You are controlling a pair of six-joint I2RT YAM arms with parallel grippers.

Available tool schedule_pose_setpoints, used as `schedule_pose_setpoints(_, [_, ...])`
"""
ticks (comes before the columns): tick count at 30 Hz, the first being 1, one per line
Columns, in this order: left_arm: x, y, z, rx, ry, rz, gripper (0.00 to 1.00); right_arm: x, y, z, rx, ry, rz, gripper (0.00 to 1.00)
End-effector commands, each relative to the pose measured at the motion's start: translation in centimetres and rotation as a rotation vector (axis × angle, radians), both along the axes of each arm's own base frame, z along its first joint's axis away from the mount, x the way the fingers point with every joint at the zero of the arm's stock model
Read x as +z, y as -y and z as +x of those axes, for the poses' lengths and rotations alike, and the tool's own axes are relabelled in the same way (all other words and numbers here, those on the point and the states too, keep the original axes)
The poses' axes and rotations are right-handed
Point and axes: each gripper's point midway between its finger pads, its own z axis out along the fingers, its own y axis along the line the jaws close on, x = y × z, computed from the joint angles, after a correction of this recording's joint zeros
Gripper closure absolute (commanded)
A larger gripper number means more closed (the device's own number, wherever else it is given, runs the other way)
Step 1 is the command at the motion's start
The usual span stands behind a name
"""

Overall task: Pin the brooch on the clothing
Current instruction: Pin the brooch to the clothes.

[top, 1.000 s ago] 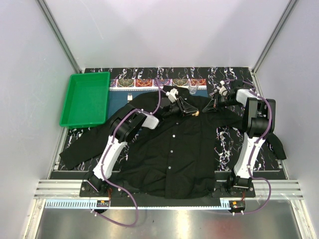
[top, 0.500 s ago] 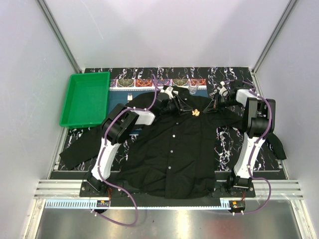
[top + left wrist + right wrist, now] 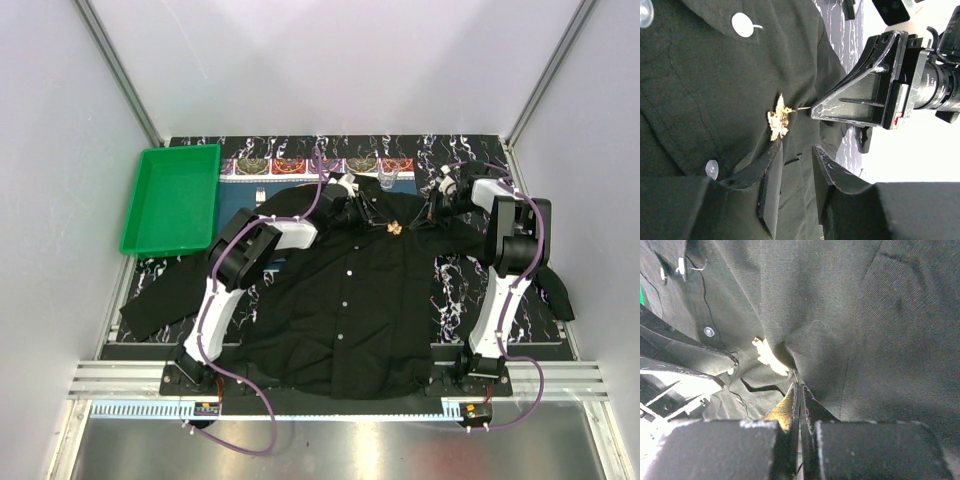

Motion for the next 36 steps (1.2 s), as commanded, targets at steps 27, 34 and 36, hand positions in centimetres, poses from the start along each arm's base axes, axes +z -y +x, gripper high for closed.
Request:
schedule_pose_setpoints(27, [-1.9,1.8,-0.1,-0.03,0.001,0.039,0.74,-0.9,0.2,-0.3,0.015,-0.018,-0.04,1.0])
schedule_pose_setpoints(34, [-0.6,2.4,-0.2,-0.052,0.03,-0.032,0.76,0.7,-0.4,-0.1,0.025,0.014,-0.003,1.0])
schedule_pose_setpoints(36, [-0.8,2.3,-0.3,-0.049,0.019,-0.045,0.8,1.1,-0.8,0.0,0.032,0.024,0.007,1.0])
